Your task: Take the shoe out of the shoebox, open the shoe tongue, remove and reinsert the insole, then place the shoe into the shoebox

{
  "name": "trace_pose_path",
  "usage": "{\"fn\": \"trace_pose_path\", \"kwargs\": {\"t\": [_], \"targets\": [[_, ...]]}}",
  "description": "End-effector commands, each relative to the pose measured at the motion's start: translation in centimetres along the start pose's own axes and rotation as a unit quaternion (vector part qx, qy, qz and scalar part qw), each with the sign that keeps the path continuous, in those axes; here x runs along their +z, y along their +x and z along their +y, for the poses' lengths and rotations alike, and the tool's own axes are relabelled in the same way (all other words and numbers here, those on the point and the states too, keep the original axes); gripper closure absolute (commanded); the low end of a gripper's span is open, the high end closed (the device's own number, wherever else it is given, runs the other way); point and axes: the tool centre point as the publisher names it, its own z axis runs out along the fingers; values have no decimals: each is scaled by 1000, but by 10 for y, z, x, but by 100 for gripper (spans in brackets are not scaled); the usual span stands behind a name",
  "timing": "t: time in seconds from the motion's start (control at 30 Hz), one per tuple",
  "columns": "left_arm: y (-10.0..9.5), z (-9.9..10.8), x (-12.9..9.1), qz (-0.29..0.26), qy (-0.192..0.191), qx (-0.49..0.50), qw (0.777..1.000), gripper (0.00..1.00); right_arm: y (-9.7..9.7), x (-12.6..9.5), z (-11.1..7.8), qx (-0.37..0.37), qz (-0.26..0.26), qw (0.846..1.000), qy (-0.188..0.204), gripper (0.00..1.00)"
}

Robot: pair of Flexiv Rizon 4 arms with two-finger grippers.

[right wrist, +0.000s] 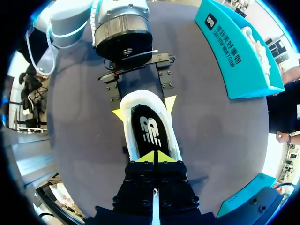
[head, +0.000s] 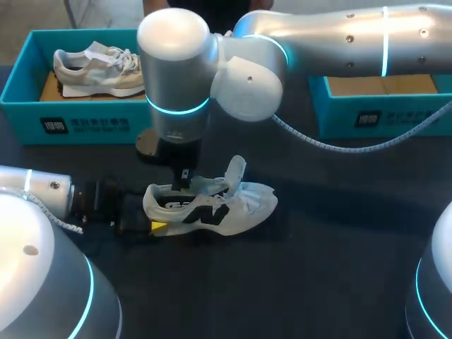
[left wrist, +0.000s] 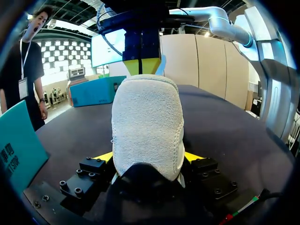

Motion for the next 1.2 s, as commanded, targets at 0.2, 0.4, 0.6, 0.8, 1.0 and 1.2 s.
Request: {"fn": "trace_pose_path", "kwargs": {"t": [0.2,0.4,0.6,0.8,1.0,1.2], "targets": [[1,4,-1,-1,0,1,1000,100,-5,28,-1,-35,4,999,-12,100],[1,4,-1,-1,0,1,1000,100,-2,39,-8,-47,13,999,-10,100],[1,4,-1,-1,0,1,1000,100,0,43,-16,-53,-10,999,-8,100],[1,4,-1,-1,0,1,1000,100,0,45,-20,-57,-50,997,-4,100],[1,4,-1,-1,0,1,1000,100,-4,47,-21,-57,-63,996,-5,100],[1,4,-1,-1,0,1,1000,100,-11,47,-14,-64,-72,995,-5,76]]}}
